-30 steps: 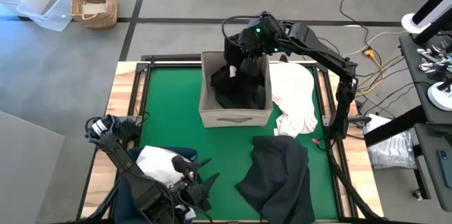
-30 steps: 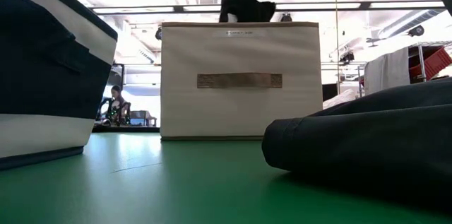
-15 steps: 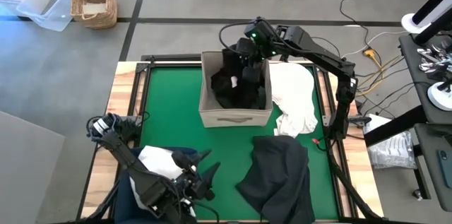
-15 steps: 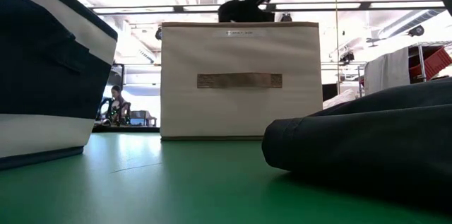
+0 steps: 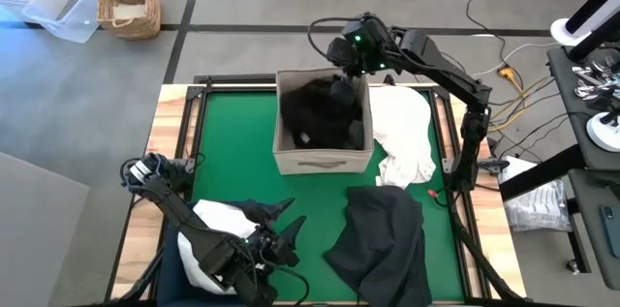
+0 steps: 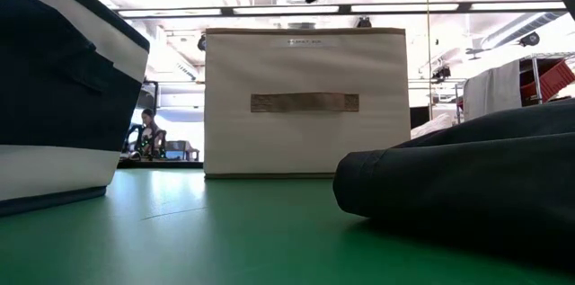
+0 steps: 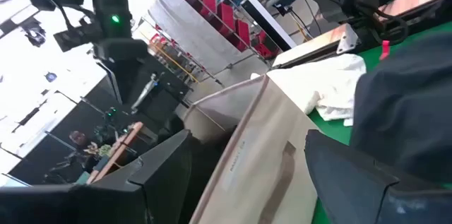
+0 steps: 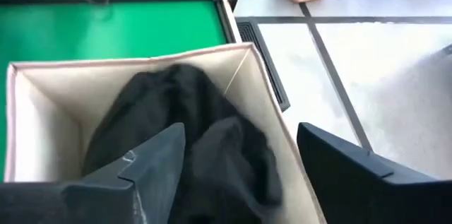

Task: Sort clothes
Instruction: Put the white dress into the blue laundry bin

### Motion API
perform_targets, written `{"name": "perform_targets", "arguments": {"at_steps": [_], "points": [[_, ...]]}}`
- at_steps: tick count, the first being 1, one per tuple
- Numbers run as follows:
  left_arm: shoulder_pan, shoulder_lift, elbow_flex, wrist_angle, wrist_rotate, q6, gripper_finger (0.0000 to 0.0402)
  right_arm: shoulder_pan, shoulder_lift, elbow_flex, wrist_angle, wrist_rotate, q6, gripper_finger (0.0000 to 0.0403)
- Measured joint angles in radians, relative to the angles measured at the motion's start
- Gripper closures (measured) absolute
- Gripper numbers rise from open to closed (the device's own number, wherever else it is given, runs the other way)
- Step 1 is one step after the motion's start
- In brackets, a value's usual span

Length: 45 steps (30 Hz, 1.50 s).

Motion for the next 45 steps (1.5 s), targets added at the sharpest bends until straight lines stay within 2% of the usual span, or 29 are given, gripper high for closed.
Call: {"name": "perform_targets", "arguments": {"at_steps": [5, 10, 15, 25, 32, 39, 45], "points": [[0.001, 0.000, 0.000, 0.001, 0.005, -0.019, 0.0150, 0.001, -0.002, 0.025, -0.010, -0.001, 0.038, 0.0127], [0.000, 0.000, 0.000, 0.002, 0.006, -0.038, 0.0150, 0.001, -0.002, 0.025, -0.069, -0.001, 0.062, 0.0156], [0.000, 0.000, 0.000, 0.003, 0.038, -0.064, 0.0150, 0.014, -0.007, 0.025, -0.148, -0.002, 0.058, 0.0217], [0.001, 0.000, 0.000, 0.007, 0.110, -0.125, 0.0150, 0.095, -0.096, 0.025, -0.236, -0.002, 0.047, 0.0382], [0.001, 0.003, 0.000, 0.019, 0.143, -0.140, 0.0150, 0.223, -0.170, 0.015, -0.301, -0.001, 0.126, 0.0392], [0.002, 0.007, 0.000, 0.043, 0.143, -0.139, 0.0150, 0.409, -0.218, -0.035, -0.295, 0.005, 0.196, 0.0392], [0.002, 0.007, 0.000, 0.045, 0.143, -0.138, 0.0150, 0.573, -0.249, -0.096, -0.292, 0.130, 0.252, 0.0392]]}}
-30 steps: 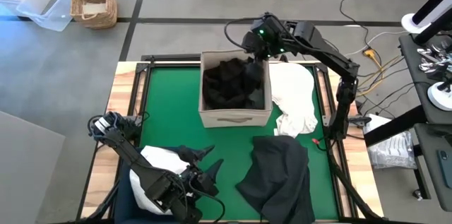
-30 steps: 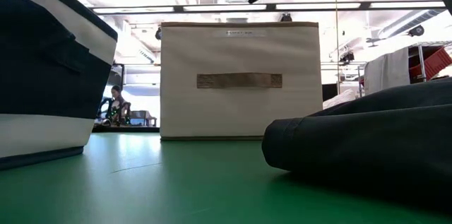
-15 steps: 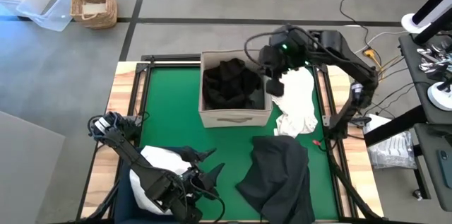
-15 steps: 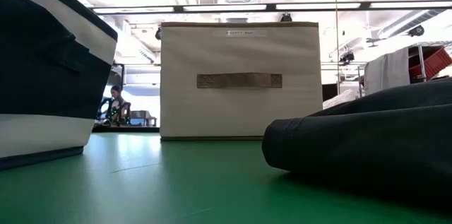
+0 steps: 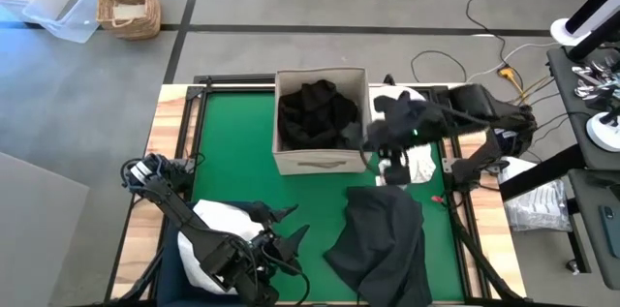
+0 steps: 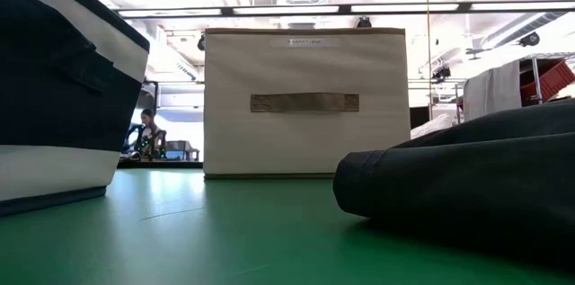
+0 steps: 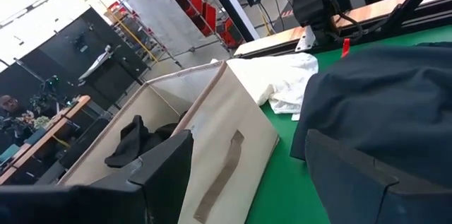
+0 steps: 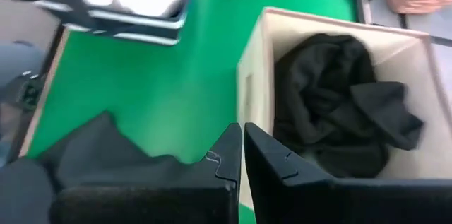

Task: Sort clothes
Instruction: Put the white dress into the blue laundry bin

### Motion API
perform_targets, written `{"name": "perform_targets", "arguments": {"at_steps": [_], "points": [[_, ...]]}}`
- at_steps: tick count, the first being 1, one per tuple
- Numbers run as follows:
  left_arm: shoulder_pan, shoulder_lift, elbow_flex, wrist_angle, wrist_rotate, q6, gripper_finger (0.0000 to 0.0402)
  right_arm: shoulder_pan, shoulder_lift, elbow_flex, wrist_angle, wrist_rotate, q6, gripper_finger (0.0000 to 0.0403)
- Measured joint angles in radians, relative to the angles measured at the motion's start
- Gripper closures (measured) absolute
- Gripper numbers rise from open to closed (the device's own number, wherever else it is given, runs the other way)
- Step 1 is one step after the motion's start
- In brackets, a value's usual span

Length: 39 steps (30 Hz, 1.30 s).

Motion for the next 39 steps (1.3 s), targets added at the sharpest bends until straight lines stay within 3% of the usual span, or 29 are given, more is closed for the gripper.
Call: {"name": "perform_targets", "arguments": {"at_steps": [7, 18, 24, 39], "points": [[0.000, 0.000, 0.000, 0.004, 0.000, 0.000, 0.0150, 0.135, -0.038, -0.135, 0.046, 0.003, 0.040, 0.0392], [0.001, 0.000, 0.000, 0.014, 0.000, 0.000, 0.0150, 0.302, -0.233, -0.569, 0.323, 0.006, 0.144, 0.0392], [0.003, 0.001, 0.000, 0.017, 0.000, -0.002, 0.0150, 0.343, -0.328, -0.749, 0.359, 0.053, 0.223, 0.0392], [0.006, 0.001, 0.000, 0.021, 0.000, -0.003, 0.0150, 0.358, -0.416, -0.889, 0.372, 0.047, 0.281, 0.0392]]}}
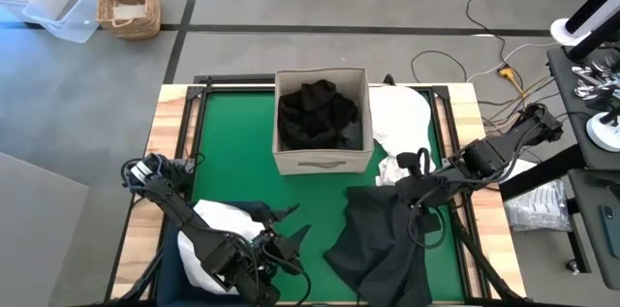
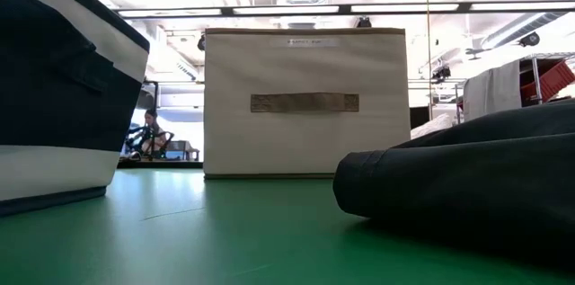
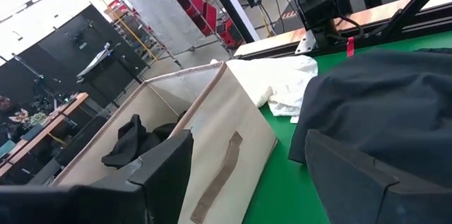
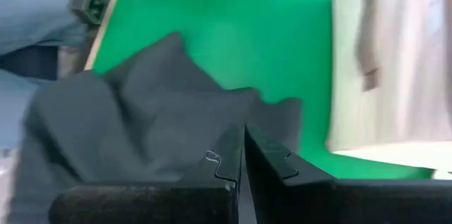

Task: Sort clothes
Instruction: Put the white dress into the blue laundry bin

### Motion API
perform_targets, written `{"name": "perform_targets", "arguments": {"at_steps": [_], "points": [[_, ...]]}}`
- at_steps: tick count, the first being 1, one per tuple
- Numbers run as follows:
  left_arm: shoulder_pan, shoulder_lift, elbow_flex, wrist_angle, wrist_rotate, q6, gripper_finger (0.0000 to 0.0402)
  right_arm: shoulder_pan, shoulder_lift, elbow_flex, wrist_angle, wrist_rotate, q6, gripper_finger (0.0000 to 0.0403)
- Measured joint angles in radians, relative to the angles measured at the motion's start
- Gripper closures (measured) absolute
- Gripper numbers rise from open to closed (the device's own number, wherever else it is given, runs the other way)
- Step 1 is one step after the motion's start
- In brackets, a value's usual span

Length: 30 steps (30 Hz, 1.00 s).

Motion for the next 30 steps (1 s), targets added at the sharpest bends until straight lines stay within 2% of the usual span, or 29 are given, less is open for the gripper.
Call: {"name": "perform_targets", "arguments": {"at_steps": [6, 16, 19, 23, 25, 30], "points": [[0.000, 0.000, 0.001, 0.004, 0.019, 0.000, 0.0150, 0.043, 0.000, -0.002, -0.006, -0.094, 0.084, 0.0392], [0.010, 0.001, 0.016, 0.054, 0.182, 0.057, 0.0150, 0.109, 0.003, -0.069, -0.130, -0.098, 0.219, 0.0392], [0.016, 0.001, 0.016, 0.053, 0.203, 0.059, 0.0150, 0.109, 0.003, -0.106, -0.162, -0.020, 0.314, 0.0392], [0.020, 0.001, 0.016, 0.054, 0.202, 0.063, 0.0150, 0.100, 0.003, -0.159, -0.245, 0.208, 0.529, 0.0392], [0.023, 0.001, 0.016, 0.053, 0.203, 0.073, 0.0150, 0.084, 0.003, -0.179, -0.299, 0.285, 0.645, 0.0392], [0.038, 0.001, 0.016, 0.053, 0.200, 0.094, 0.0150, 0.023, 0.003, -0.223, -0.325, 0.298, 0.743, 0.0392]]}}
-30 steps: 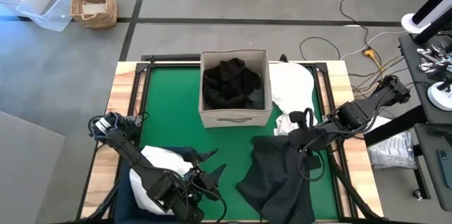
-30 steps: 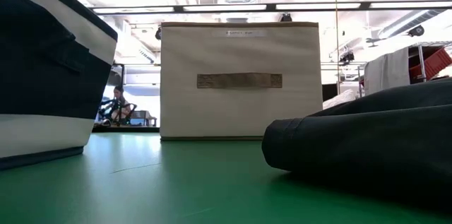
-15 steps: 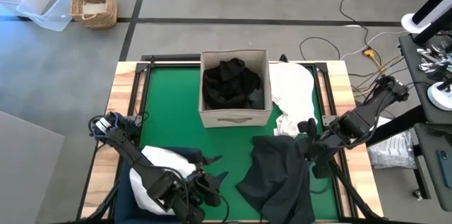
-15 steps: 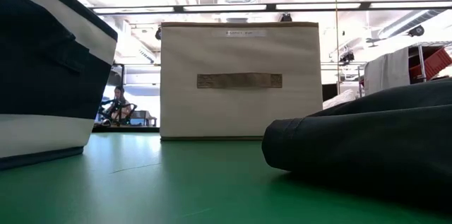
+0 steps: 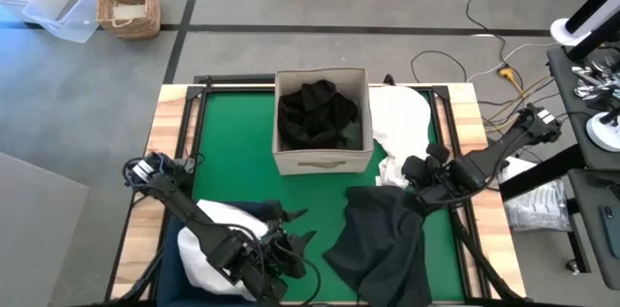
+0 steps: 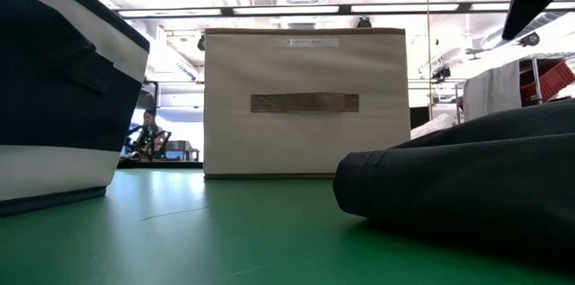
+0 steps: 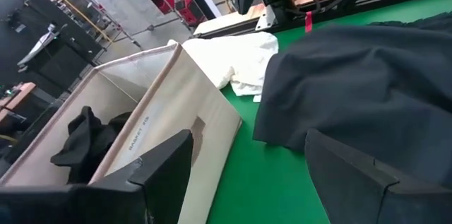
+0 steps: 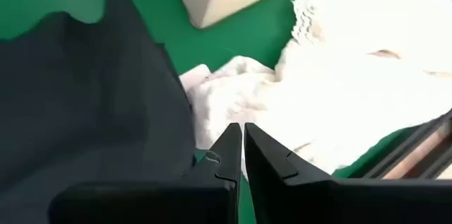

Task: Sort clothes
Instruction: Put the white dress into the blue laundry bin

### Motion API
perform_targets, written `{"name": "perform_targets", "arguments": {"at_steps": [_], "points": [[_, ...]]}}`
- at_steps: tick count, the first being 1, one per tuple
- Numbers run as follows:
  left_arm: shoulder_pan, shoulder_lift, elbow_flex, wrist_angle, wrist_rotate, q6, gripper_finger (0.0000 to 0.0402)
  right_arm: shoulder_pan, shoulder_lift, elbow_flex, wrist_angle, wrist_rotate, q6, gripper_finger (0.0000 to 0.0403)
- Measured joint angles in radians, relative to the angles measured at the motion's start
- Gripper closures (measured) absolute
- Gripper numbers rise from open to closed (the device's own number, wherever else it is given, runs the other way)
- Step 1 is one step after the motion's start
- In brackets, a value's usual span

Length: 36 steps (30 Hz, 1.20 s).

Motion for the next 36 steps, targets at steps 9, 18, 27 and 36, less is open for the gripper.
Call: {"name": "perform_targets", "arguments": {"at_steps": [9, 18, 27, 36], "points": [[0.042, 0.000, 0.000, 0.003, -0.019, -0.023, 0.0150, -0.124, -0.032, -0.068, 0.069, 0.026, -0.158, 0.0348], [0.041, 0.000, 0.000, 0.003, -0.025, -0.029, 0.0150, -0.314, -0.249, -0.126, 0.074, 0.086, -0.189, 0.0259], [0.041, 0.000, 0.000, 0.002, -0.074, -0.004, 0.0150, -0.400, -0.370, -0.196, 0.129, 0.093, -0.151, 0.0202], [0.049, 0.000, 0.000, -0.006, -0.083, 0.037, 0.0150, -0.412, -0.290, -0.253, 0.153, 0.047, -0.100, 0.0186]]}}
